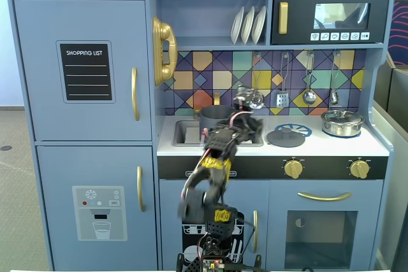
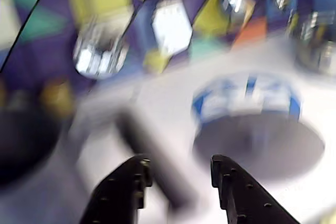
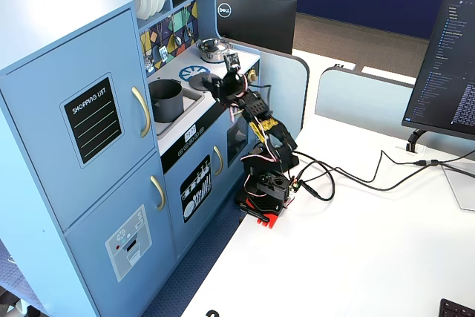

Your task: Take off the lid from the gray recipient and place it on the counter

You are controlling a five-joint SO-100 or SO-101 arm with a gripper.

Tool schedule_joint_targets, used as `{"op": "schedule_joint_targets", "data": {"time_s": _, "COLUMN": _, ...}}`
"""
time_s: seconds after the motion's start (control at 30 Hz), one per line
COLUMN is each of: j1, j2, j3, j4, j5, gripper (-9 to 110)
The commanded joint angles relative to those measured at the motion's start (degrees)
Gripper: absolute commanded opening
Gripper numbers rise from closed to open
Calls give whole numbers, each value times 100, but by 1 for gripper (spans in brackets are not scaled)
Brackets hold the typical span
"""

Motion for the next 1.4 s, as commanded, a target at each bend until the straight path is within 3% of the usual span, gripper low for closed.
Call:
{"op": "schedule_joint_targets", "data": {"time_s": 0.0, "j1": -439, "j2": 940, "j3": -9, "j4": 2496, "j5": -114, "gripper": 0}}
{"op": "schedule_joint_targets", "data": {"time_s": 0.13, "j1": -984, "j2": 932, "j3": 308, "j4": 3164, "j5": -193, "gripper": 0}}
{"op": "schedule_joint_targets", "data": {"time_s": 0.37, "j1": -2153, "j2": 1055, "j3": 1617, "j4": 3270, "j5": -325, "gripper": 0}}
{"op": "schedule_joint_targets", "data": {"time_s": 0.57, "j1": -2672, "j2": 976, "j3": 3041, "j4": 1846, "j5": 18, "gripper": 0}}
{"op": "schedule_joint_targets", "data": {"time_s": 0.83, "j1": -2804, "j2": 738, "j3": 4737, "j4": -88, "j5": -483, "gripper": 0}}
{"op": "schedule_joint_targets", "data": {"time_s": 1.03, "j1": -2874, "j2": 1090, "j3": 4825, "j4": 624, "j5": -114, "gripper": 0}}
{"op": "schedule_joint_targets", "data": {"time_s": 1.37, "j1": -2417, "j2": 2698, "j3": 4834, "j4": 3858, "j5": -650, "gripper": 0}}
